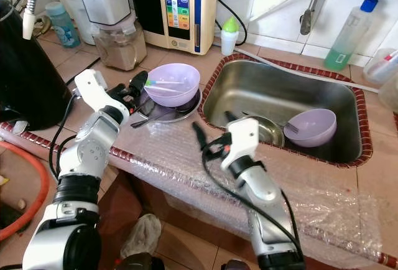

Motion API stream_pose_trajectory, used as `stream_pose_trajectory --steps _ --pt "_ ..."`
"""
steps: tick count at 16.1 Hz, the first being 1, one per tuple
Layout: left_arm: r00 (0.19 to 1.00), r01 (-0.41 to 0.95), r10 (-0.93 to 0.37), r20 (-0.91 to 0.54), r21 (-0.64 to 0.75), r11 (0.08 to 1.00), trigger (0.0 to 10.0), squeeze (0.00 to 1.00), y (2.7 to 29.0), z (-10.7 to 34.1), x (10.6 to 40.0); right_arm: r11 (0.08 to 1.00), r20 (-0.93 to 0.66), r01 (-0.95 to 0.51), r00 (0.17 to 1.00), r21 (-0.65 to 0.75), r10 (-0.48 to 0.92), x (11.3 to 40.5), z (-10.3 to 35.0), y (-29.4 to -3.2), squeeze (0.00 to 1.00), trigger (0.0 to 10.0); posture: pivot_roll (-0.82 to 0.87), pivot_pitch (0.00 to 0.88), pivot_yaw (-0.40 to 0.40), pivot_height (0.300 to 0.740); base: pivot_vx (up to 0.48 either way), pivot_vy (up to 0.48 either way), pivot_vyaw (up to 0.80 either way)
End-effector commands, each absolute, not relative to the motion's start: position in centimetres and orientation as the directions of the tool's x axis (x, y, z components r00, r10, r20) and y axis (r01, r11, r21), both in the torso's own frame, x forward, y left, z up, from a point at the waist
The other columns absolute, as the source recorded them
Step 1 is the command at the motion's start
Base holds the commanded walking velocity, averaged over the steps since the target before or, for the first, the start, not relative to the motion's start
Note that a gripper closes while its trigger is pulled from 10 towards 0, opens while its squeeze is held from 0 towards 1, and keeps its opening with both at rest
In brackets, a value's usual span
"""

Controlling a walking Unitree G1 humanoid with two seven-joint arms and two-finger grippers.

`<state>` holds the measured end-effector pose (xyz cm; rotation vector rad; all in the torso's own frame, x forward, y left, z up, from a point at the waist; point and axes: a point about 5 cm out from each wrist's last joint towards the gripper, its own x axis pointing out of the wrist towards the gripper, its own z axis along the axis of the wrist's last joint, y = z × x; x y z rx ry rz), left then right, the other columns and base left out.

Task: Kitchen organization

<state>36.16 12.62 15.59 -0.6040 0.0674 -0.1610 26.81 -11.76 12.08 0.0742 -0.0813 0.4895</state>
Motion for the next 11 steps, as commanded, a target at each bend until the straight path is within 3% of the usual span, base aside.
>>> stream_pose_trajectory --steps 1,11 --pt "0.985 0.138 -0.173 -0.008 -0.573 0.808 0.0 0.00 12.55 15.79 36.44 0.857 0.109 -0.513 0.856 0.052 0.506 26.69 12.68 -11.21 0.00 10.0 -0.07 0.008 0.065 0.740 0.000 0.000 0.00" --pt "0.989 0.114 -0.148 -0.007 -0.605 0.788 0.0 0.00 13.15 15.42 36.75 0.838 0.093 -0.544 0.837 0.041 0.539 26.82 12.76 -10.76 0.00 10.0 -0.06 0.000 0.055 0.740 0.000 0.000 0.00"
